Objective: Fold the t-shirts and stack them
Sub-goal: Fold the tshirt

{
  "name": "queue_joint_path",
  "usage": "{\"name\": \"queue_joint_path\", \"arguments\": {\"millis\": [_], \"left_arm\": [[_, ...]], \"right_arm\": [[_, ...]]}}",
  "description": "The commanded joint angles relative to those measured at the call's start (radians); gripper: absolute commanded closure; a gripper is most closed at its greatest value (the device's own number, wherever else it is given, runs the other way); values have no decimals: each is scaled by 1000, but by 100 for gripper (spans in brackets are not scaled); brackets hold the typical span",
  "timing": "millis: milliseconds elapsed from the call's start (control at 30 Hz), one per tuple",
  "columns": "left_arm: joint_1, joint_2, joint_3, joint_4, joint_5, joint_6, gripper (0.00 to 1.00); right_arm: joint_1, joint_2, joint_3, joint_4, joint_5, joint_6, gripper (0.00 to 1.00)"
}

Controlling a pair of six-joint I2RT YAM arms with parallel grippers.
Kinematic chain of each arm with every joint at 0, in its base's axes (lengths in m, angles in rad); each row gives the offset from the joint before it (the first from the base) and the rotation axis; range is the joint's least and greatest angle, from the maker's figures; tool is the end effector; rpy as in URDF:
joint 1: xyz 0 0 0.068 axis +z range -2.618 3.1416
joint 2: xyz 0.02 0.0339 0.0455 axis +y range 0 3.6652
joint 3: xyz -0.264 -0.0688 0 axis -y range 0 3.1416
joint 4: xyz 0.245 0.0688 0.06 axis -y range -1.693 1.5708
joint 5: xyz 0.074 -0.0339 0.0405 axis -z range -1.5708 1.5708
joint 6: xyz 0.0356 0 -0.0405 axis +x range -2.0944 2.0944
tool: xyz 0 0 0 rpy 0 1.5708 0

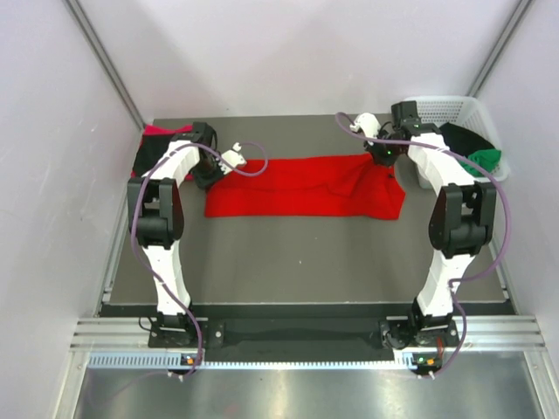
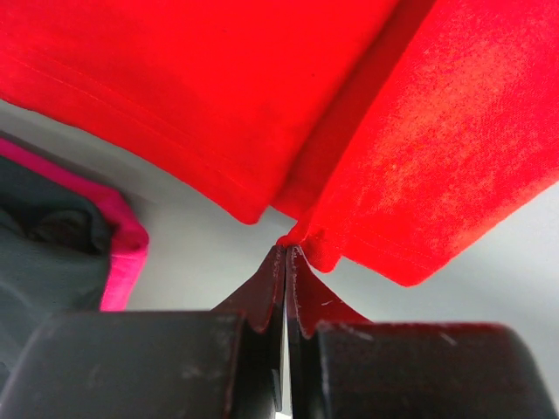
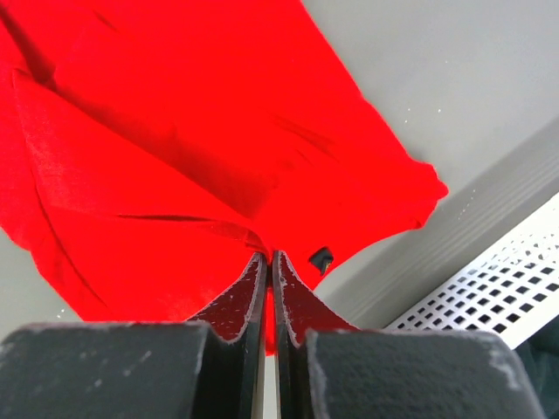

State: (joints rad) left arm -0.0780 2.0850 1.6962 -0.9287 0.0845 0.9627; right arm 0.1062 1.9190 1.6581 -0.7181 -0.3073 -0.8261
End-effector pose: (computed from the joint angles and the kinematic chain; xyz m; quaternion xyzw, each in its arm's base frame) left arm 0.4252 -0.0362 0.2000 0.4974 0.8573 0.0162 0.1320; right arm 0.4190 0.0555 0.2669 -0.4647 0.8244 0.0355 0.3213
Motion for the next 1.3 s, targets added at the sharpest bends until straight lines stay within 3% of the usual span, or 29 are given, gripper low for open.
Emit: {"name": "queue_joint_path", "arguments": {"millis": [0, 700, 733, 767, 800, 900, 967, 1067, 1133, 1267], "left_arm": [[9, 1, 46, 2, -8, -10, 100], [9, 27, 43, 21, -46, -28, 100], [11, 26, 43, 25, -49, -35, 100], [11, 24, 40, 39, -60, -50, 97], [11, 12, 42, 51, -72, -67, 82], [30, -78, 34, 106, -39, -140, 66], [30, -153, -21, 213, -29, -208, 62], [14, -316, -148, 376, 46, -258, 54], [-28, -329, -184, 396, 46, -271, 53], [-74, -237, -178, 289, 89, -304, 65]], "right_arm": [[-8, 14, 63, 45, 2, 22, 100], [-2, 129, 172, 83, 23, 59, 100], [3, 129, 172, 83, 25, 64, 98], [3, 127, 172, 88, 33, 67, 83], [4, 123, 170, 91, 36, 88, 76], [1, 54, 152, 123, 48, 157, 64], [1, -29, 122, 155, 40, 173, 49], [1, -103, 37, 129, -44, 154, 48], [12, -100, -21, 61, -76, 101, 50], [12, -6, -20, -119, -185, -2, 61]]}}
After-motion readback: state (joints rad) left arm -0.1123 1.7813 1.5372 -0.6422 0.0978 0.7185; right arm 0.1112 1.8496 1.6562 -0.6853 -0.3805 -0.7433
